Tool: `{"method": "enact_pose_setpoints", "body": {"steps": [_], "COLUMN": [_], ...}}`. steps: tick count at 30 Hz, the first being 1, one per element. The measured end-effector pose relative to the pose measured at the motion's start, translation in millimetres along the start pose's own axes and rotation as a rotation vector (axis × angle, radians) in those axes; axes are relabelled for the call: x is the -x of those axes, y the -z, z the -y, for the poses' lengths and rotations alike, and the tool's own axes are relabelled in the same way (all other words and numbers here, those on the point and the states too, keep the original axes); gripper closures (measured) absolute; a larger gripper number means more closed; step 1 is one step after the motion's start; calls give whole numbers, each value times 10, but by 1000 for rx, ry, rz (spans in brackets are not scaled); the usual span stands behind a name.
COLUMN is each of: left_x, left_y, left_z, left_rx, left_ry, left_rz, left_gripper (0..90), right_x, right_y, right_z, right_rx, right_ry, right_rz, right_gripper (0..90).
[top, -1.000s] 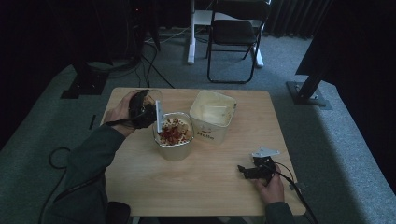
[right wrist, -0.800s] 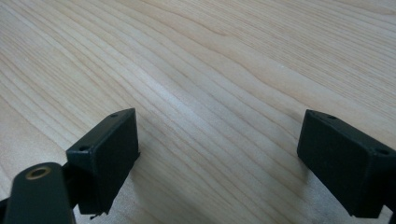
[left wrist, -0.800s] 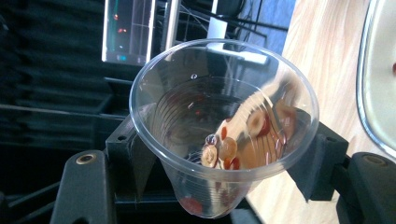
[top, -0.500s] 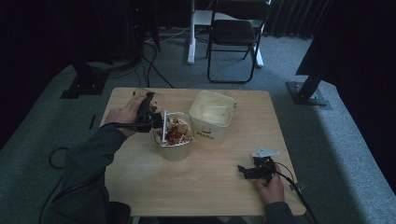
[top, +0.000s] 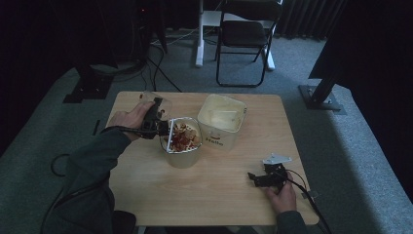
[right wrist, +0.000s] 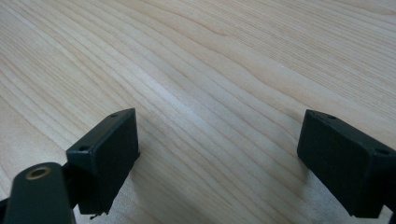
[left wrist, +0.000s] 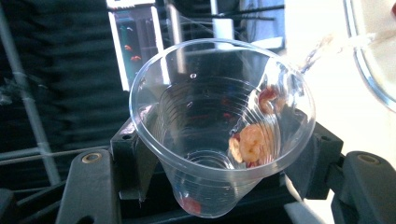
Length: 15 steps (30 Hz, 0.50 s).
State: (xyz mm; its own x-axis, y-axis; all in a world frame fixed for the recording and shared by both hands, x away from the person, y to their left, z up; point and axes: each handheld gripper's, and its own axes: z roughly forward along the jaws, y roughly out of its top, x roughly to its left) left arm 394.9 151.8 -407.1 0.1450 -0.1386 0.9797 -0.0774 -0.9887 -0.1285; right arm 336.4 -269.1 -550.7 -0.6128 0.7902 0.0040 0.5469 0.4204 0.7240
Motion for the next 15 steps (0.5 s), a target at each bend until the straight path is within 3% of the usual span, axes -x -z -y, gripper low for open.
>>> {"method": "enact_pose_setpoints", "body": {"steps": [1, 2, 3, 4, 5, 6, 7, 8, 9, 10, 11, 12, 13, 14, 15], "left_x": [20, 4, 9, 11, -10, 0, -27, -16, -37, -57, -42, -70, -54, -37, -57], "left_y": [7, 18, -3, 15, 5, 11, 15, 7, 37, 9, 4, 34, -1, 15, 18], "left_z": [-2, 4, 9, 15, 28, 33, 44, 45, 44, 56, 52, 55, 53, 44, 49], "left_rx": [-12, 15, -15, -3, -10, -21, 4, -24, 2, -7, -29, 22, -21, -15, 14], "left_ry": [-36, -9, -33, -40, -21, -58, -27, -62, -50, -27, -72, -20, -43, -62, -18], "left_rz": [-18, -4, -6, -15, -5, -33, -12, -35, -32, -19, -45, -21, -29, -37, -9], "left_gripper": [357, 363, 364, 363, 364, 363, 364, 363, 362, 363, 360, 360, 364, 358, 365], "right_x": [0, 1, 0, 1, 1, 0, 1, 0, 0, 0, 0, 0, 1, 0, 0], "right_y": [0, -1, 0, -1, 0, -1, -1, -1, -1, -1, -1, -2, -2, -2, -1], "right_z": [0, 0, 0, 0, 0, 0, 0, 0, -1, -1, -1, -1, -1, -1, -1], "right_rx": [0, 1, 0, 1, 1, 1, 1, 0, 0, 0, 0, 1, 1, 1, 1], "right_ry": [0, 2, 0, 1, 2, 0, 1, 0, -1, -1, -1, -2, 0, -2, -2], "right_rz": [0, 1, 0, 1, 1, 0, 1, 1, 1, 1, 2, 2, 2, 2, 2], "right_gripper": [123, 123, 123, 123, 123, 123, 123, 123, 123, 123, 123, 123, 123, 123, 123]}}
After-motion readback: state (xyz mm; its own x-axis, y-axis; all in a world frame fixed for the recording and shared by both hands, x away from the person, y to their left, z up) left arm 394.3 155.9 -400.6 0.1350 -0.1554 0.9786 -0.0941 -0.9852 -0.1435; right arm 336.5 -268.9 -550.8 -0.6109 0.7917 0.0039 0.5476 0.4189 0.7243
